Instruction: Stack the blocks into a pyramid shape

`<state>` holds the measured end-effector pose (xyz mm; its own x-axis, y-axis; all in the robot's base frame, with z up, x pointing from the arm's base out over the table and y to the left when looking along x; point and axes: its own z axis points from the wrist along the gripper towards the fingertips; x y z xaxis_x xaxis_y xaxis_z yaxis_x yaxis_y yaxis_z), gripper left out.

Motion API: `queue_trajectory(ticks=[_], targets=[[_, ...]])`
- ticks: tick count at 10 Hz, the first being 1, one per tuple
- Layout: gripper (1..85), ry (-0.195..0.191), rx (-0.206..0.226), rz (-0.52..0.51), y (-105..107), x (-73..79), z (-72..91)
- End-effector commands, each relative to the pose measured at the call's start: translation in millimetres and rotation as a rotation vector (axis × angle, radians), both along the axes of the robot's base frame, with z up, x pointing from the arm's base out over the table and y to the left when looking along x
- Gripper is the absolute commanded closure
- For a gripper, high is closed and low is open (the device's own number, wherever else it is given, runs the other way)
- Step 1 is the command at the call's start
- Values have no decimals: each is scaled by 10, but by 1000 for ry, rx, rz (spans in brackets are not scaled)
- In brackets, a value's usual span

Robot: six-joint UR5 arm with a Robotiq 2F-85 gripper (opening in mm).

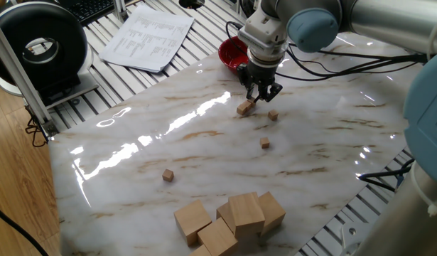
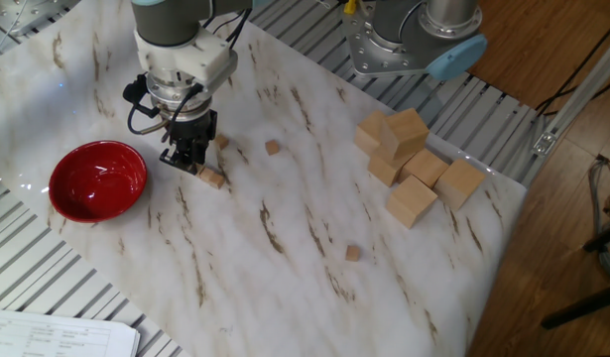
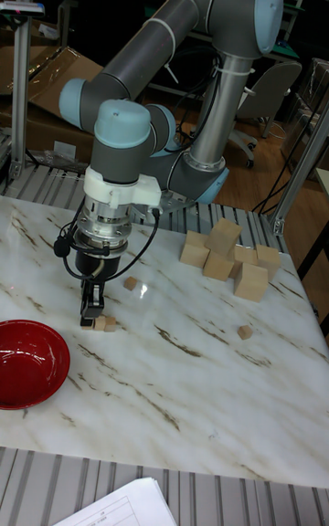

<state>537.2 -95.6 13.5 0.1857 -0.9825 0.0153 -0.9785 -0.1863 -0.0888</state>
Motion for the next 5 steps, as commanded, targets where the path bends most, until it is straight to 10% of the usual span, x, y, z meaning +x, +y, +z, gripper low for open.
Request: queue_trajectory(ticks=[1, 5], targets=[[577, 8, 15, -13, 21, -17, 11], [577, 17, 7, -20, 0, -44, 22]])
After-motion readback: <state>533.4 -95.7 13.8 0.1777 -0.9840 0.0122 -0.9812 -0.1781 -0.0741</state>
